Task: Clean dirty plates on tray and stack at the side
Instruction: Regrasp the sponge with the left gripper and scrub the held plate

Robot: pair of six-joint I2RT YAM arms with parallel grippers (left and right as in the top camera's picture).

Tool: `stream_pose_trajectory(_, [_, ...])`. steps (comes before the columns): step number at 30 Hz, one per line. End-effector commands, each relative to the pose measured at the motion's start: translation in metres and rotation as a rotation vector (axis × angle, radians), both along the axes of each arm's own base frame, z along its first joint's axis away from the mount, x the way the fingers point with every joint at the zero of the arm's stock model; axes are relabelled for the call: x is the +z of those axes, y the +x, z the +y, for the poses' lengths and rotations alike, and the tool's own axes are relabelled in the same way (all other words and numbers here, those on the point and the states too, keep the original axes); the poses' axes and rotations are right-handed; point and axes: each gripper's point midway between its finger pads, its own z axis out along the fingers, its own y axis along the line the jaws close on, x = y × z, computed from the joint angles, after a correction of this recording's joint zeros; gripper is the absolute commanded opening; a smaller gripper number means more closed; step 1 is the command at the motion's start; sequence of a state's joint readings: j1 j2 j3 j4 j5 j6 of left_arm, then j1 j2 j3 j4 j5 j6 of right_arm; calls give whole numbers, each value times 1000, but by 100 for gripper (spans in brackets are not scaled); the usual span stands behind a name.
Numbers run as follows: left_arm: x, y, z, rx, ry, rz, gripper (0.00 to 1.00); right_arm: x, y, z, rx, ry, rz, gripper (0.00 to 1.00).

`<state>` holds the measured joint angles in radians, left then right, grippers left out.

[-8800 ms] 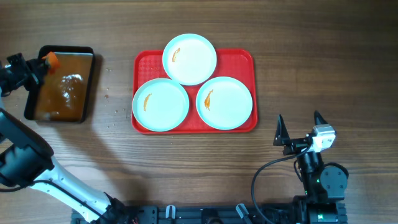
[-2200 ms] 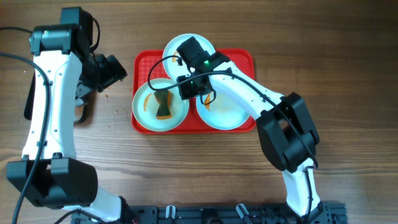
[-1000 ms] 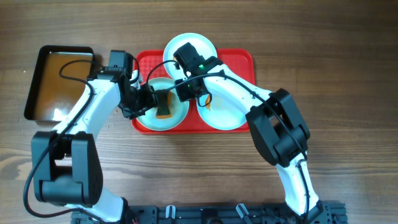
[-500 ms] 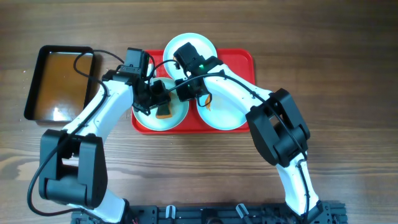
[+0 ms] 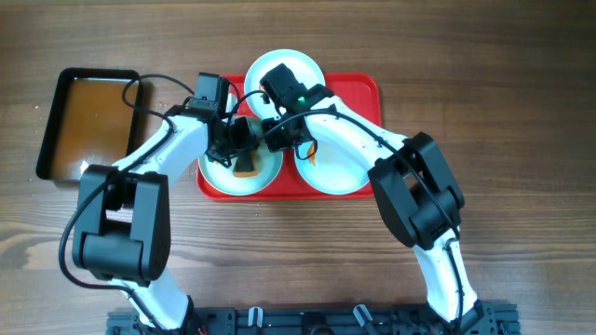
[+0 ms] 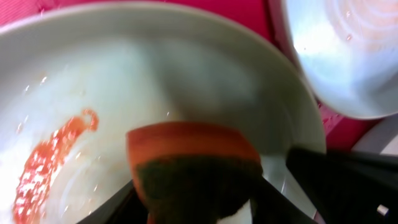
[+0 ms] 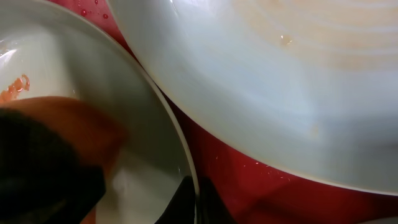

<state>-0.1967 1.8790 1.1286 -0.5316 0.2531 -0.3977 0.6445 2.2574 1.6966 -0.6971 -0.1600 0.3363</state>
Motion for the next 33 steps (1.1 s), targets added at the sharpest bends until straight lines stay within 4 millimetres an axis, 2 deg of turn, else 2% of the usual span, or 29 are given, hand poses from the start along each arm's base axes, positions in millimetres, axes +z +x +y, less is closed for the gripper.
stream_pose_trajectory(1, [-17,-1,-4,20,-10,34,50,-14,-3,-3,-6,-17,22,4])
stream_pose_trajectory(4, [-18,-2,-5,28,-11,41,51,-14,-2,-3,-7,-16,21,4])
stream_pose_trajectory(9, [-20,-9,-3,28,-2,70,35,-14,-3,-3,-6,-18,23,4])
stream_pose_trajectory(12, [-24,-17,8,42,62,103,32,-14,-2,-2,-6,-16,20,4])
stream_pose_trajectory(14, [-26,-19,16,52,110,107,23,-14,-2,-2,-7,-16,21,4])
stream_pose_trajectory(16, [-27,-19,20,56,130,107,18,-14,-2,-3,-7,-16,22,4])
stream_pose_trajectory(17, [-28,-17,26,54,165,96,9,-14,-2,-3,-7,-17,22,4])
stream_pose_trajectory(18, [-30,-16,36,69,226,87,4,-14,-2,-3,-7,-17,22,4])
stream_pose_trajectory(22, [-50,-13,61,81,372,90,6,-14,-3,-3,-6,-19,25,4])
stream_pose_trajectory(24, [-53,-13,77,74,471,82,4,-14,-3,-3,-7,-19,25,4])
stream_pose_trajectory(29, [-30,-10,131,131,793,35,4,-14,-3,-3,-6,-19,24,4])
stream_pose_trajectory(33, [-16,-18,131,123,789,50,4,-14,-2,-3,-7,-17,22,4])
